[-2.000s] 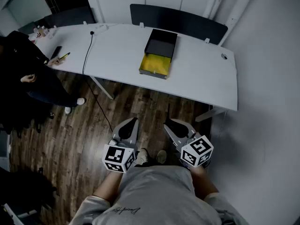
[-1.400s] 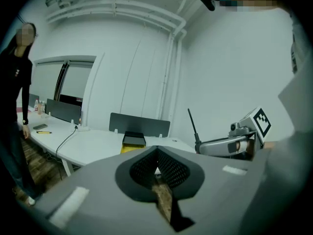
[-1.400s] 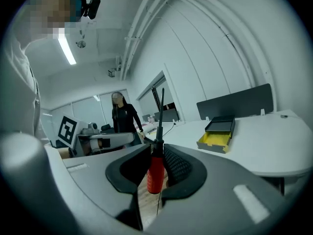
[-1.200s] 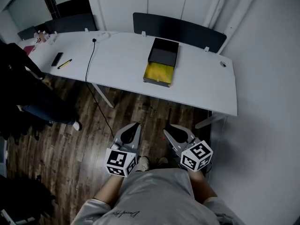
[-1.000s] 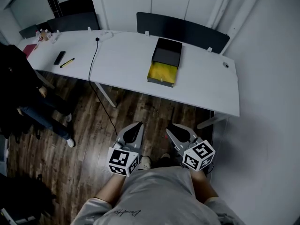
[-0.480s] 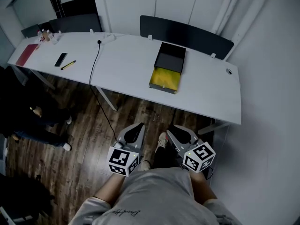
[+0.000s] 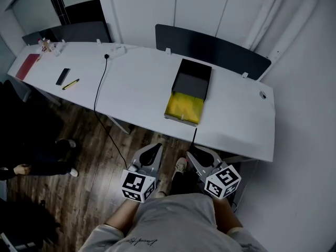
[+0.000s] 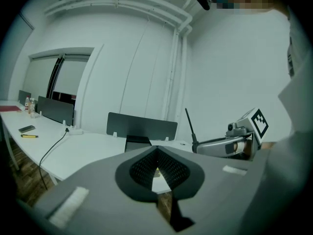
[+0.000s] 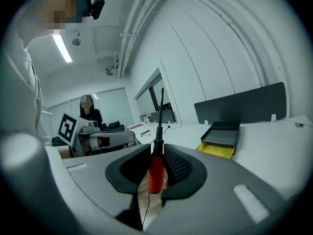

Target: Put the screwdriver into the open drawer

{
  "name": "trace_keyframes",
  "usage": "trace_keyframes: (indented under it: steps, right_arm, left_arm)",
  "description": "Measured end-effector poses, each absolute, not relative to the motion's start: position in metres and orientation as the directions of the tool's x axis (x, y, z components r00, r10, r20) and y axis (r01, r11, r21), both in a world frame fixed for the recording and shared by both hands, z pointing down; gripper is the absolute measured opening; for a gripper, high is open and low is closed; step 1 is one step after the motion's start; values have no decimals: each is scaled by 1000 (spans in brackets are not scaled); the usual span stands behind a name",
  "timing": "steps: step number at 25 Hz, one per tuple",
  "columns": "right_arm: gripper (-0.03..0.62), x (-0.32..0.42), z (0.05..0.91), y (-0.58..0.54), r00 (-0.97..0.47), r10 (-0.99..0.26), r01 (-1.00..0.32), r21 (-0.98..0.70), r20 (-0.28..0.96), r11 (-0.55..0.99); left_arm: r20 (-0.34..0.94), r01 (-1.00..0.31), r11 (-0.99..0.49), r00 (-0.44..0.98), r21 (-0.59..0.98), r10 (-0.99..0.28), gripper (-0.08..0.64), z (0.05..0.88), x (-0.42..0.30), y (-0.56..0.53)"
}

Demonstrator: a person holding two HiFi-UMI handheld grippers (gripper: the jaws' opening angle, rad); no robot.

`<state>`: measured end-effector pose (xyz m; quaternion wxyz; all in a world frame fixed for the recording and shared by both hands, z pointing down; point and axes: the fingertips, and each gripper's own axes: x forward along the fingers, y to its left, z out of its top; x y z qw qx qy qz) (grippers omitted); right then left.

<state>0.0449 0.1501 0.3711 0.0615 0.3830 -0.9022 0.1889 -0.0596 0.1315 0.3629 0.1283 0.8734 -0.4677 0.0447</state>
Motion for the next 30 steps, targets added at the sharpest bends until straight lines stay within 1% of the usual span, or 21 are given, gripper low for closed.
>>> trace_keyframes:
  steps: [6, 13, 24, 30]
  right_arm:
    - [98, 60, 377, 74, -723, -628, -691, -296, 286, 660]
    - [98, 86, 367, 11, -735, -614, -678, -293, 288, 674]
    - [98, 112, 369, -44, -766, -582, -643, -311, 273, 700]
    - [98, 107, 371, -59, -779, -567, -626, -322, 266, 710]
  left_arm:
    - [206, -842, -509, 537, 177, -818, -2, 365, -43, 57]
    - [213, -850, -490, 523, 192, -825, -2, 360, -19, -4]
    - [226, -870, -461, 491, 173, -842, -2, 353, 5, -51]
    - [243, -882, -443, 471, 164, -848, -2, 355, 0, -63]
